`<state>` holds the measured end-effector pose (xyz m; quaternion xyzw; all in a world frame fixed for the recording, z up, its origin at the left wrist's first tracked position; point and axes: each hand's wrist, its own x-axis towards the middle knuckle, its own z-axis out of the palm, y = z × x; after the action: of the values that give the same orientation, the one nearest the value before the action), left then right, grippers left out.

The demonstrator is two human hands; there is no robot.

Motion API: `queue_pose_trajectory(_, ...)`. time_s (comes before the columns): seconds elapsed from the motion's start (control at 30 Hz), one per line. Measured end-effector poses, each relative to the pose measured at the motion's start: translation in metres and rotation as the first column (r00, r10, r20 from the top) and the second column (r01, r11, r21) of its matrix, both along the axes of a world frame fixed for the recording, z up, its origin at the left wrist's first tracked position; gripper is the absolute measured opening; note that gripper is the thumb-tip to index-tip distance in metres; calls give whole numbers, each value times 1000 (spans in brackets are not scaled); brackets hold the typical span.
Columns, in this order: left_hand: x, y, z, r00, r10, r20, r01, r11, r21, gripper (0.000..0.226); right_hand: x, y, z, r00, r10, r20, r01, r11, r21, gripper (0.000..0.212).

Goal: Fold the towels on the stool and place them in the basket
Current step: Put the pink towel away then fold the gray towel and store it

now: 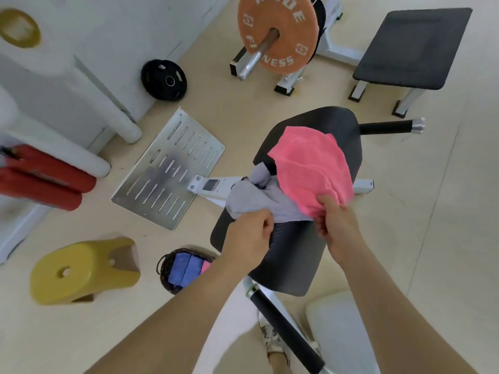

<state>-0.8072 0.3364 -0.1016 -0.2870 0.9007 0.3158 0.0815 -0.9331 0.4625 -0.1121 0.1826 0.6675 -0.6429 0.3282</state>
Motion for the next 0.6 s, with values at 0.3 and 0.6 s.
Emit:
queue_pose_trajectory(0.3,-28,-20,-11,996,80,-40,-82,995,-58,17,76,22,21,844,533,58,-536,842,54,20)
queue_pose_trajectory(0.6,-15,-50,38,865,467,-182,-456,884,104,22,105,40,1,557,793,-247,-620,594,512,20)
